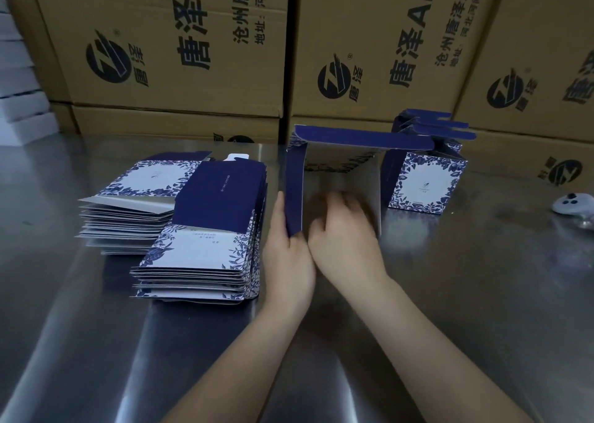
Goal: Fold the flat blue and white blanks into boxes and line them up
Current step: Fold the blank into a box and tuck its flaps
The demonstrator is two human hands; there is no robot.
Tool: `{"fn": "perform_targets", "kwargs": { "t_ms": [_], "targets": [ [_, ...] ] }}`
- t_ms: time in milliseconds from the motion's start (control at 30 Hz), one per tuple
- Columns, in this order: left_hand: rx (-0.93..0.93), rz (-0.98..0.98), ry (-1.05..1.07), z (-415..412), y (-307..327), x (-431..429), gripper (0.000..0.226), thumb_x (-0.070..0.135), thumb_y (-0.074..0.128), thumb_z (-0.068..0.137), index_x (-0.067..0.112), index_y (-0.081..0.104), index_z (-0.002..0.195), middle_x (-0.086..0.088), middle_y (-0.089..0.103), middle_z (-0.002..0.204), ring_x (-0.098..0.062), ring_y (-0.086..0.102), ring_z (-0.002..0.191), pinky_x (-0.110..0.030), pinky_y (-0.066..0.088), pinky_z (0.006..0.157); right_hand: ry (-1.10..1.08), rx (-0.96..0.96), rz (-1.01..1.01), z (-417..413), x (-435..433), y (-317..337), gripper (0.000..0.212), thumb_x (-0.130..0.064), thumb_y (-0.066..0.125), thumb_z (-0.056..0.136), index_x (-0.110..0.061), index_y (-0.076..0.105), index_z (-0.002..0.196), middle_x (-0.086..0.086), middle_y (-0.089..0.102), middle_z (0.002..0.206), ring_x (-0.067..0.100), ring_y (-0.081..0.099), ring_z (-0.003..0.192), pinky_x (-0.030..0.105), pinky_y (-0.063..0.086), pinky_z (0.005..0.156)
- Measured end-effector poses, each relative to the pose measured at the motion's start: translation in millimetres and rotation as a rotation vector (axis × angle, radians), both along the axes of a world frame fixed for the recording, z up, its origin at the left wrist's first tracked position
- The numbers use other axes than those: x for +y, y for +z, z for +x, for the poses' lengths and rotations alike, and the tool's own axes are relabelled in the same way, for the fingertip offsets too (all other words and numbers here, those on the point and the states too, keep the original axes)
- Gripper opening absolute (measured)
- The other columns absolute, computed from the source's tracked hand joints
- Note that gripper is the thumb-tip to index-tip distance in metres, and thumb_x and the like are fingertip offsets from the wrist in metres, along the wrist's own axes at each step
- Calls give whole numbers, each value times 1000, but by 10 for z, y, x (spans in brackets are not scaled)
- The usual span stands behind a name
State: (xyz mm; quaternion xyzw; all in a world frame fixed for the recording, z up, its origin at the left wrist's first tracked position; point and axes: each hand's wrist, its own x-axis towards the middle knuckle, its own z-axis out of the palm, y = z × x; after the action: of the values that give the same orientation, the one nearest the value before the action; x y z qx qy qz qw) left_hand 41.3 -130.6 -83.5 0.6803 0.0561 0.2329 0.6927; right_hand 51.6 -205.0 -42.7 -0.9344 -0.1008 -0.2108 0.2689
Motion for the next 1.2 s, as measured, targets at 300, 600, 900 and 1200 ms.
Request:
{"fn": "perform_targets", "kwargs": {
  "t_ms": [300, 600, 900, 1200],
  "targets": [
    [12, -76, 0, -41, -38, -118, 56, 5, 36, 103, 33, 37, 151, 27, 46, 136, 33, 40, 102, 11, 26, 81, 50, 499, -329, 466, 84, 129, 31, -33, 40, 100, -16, 58, 119, 10, 58, 119, 28, 53, 110, 39, 45, 98],
    [-36, -112, -3, -5, -45, -86, 49, 6, 38, 104, 28, 45, 148, 15, 51, 146, 4, 43, 133, -15, 31, 111, 26, 627, -445, 609, 183, 126, 38, -37, 37, 96, -16, 57, 120, 10, 59, 119, 29, 56, 108, 43, 45, 98],
    [-1, -53, 40, -4, -40, -49, 48, 14, 37, 104, 34, 43, 148, 12, 53, 144, -6, 47, 133, -23, 35, 110, 100, 400, -327, 507, 160, 120, 23, -30, 40, 102, -15, 58, 102, 0, 44, 81, 18, 46, 81, 30, 37, 75],
    [5, 1, 53, -3, -40, -49, 47, 15, 38, 104, 32, 47, 147, 10, 56, 142, -6, 49, 131, -19, 36, 107, 207, 458, -469, 556, 163, 135, 27, -22, 40, 102, -11, 57, 120, 9, 61, 114, 23, 58, 96, 26, 39, 75]
  ]
}}
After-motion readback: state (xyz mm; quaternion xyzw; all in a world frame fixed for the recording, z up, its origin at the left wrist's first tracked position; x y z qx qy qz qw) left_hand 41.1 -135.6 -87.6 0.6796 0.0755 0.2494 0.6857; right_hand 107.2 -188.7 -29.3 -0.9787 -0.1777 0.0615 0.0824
